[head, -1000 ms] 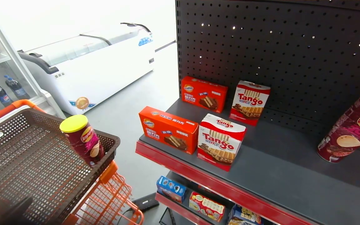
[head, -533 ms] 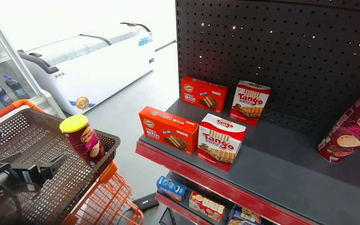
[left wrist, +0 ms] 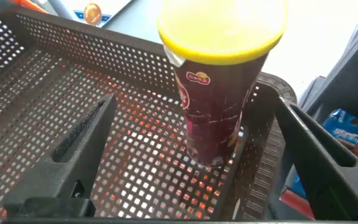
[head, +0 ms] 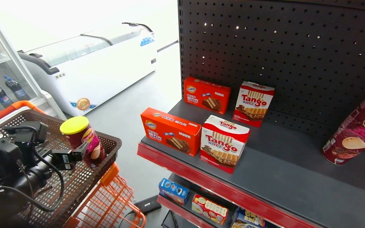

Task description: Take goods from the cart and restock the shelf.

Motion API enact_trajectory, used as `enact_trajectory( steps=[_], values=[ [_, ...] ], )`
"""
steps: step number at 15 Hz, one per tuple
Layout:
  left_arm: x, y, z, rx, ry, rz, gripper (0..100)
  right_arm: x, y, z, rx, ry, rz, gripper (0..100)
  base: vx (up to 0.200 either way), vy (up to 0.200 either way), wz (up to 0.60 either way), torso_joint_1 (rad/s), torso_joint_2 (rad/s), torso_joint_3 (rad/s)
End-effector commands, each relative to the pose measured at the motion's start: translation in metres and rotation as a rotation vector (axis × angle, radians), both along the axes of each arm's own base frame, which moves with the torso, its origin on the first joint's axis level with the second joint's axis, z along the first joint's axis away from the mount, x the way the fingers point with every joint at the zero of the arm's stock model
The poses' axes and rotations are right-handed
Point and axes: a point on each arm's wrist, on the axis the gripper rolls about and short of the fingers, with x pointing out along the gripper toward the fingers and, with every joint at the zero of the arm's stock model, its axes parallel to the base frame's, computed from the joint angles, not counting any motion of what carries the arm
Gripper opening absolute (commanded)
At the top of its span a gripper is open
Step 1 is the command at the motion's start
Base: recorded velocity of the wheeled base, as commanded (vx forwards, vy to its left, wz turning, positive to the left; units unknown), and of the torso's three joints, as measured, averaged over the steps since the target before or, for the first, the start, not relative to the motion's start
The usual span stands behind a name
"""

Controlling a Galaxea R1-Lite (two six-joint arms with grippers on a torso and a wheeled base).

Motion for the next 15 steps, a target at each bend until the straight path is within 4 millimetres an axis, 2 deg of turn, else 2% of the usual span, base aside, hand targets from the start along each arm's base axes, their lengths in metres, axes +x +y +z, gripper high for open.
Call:
enact_trajectory(
  steps=[1, 4, 8, 13, 14, 15],
  values=[
    [0.021, 0.0, -0.025, -0.011, 0.072, -0.006, 100, 0.0, 0.0, 0.0, 0.0, 0.0, 0.0, 100, 0.0, 0.0, 0.0, 0.0, 0.0, 0.0],
    [0.037, 0.002, -0.028, -0.012, 0.055, -0.003, 100, 0.0, 0.0, 0.0, 0.0, 0.0, 0.0, 100, 0.0, 0.0, 0.0, 0.0, 0.0, 0.0],
    [0.047, 0.004, -0.039, -0.014, 0.056, -0.001, 100, 0.0, 0.0, 0.0, 0.0, 0.0, 0.001, 100, 0.0, 0.0, 0.0, 0.0, 0.0, 0.0],
    [0.075, 0.006, -0.036, -0.012, -0.018, -0.001, 100, 0.0, 0.0, 0.0, 0.0, 0.0, 0.001, 100, 0.0, 0.0, 0.0, 0.0, 0.0, 0.0],
    [0.079, 0.006, -0.035, -0.014, -0.031, -0.004, 0, 0.0, 0.0, 0.0, 0.0, 0.0, 0.001, 100, 0.0, 0.0, 0.0, 0.0, 0.0, 0.0],
    [0.083, 0.005, -0.032, -0.017, -0.05, -0.009, 0, 0.0, 0.0, 0.0, 0.0, 0.0, 0.0, 100, 0.0, 0.0, 0.0, 0.0, 0.0, 0.0]
  ],
)
